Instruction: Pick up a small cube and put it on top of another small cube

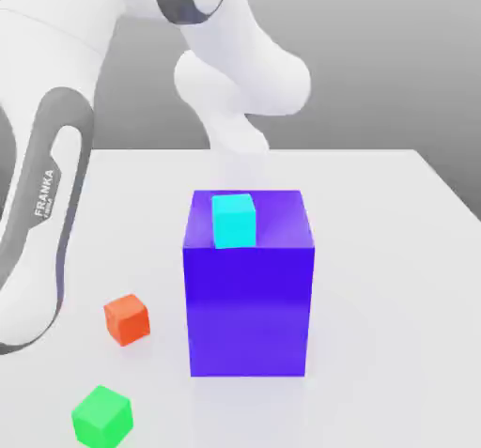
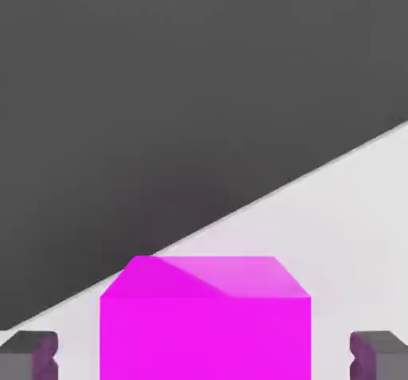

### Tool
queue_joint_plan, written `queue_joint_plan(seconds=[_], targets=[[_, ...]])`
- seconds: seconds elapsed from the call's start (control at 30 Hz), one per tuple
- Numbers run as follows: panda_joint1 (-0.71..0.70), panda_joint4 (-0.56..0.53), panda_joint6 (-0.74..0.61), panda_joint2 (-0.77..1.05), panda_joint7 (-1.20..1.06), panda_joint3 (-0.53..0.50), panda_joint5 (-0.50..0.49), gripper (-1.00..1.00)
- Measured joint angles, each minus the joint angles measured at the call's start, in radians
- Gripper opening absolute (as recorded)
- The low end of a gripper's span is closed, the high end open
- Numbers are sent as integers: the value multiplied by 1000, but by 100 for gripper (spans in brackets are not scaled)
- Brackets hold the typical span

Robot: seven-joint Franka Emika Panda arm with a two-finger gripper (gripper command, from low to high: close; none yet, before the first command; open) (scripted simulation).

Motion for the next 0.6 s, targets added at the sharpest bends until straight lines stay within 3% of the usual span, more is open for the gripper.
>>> queue_joint_plan(seconds=[0.13, 0.27, 0.6], targets=[[1, 0, -2, 0, -2, -1, 3, -100], [32, -41, -80, -120, 21, -32, -20, -100], [241, -393, -26, -427, 308, -56, -106, -100]])
